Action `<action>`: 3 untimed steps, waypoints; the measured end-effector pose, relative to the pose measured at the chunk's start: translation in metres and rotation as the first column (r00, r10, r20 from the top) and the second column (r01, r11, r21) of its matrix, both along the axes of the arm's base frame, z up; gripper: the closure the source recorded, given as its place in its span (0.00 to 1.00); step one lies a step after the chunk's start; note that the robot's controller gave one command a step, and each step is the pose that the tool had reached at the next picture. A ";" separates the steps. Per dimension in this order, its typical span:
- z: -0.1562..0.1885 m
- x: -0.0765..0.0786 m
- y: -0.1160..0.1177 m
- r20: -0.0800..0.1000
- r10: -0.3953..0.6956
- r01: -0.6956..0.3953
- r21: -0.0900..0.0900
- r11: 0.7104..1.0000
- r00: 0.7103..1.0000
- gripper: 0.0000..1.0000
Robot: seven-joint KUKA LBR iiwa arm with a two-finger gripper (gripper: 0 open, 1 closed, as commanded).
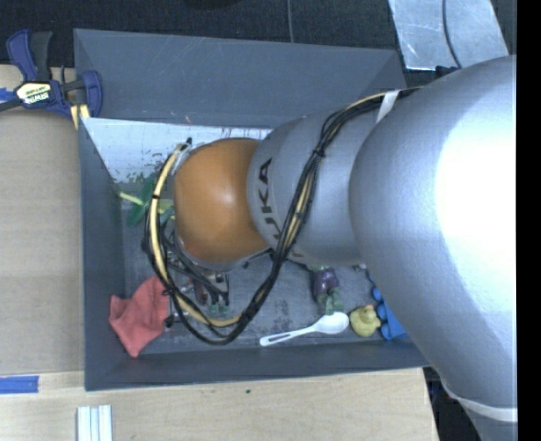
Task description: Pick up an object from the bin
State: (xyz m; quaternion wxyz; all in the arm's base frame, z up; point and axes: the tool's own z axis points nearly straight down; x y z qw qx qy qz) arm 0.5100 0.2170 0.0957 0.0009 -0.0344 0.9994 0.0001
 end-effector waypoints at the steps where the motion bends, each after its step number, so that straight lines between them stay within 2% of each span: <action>1: -0.025 -0.001 -0.005 0.002 0.070 -0.070 0.001 0.998 0.998 1.00; 3: -0.020 0.005 -0.007 0.004 0.070 -0.070 0.002 0.998 0.998 1.00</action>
Offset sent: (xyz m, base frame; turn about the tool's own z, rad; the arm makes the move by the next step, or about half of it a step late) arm 0.0000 0.0000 0.0000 0.0000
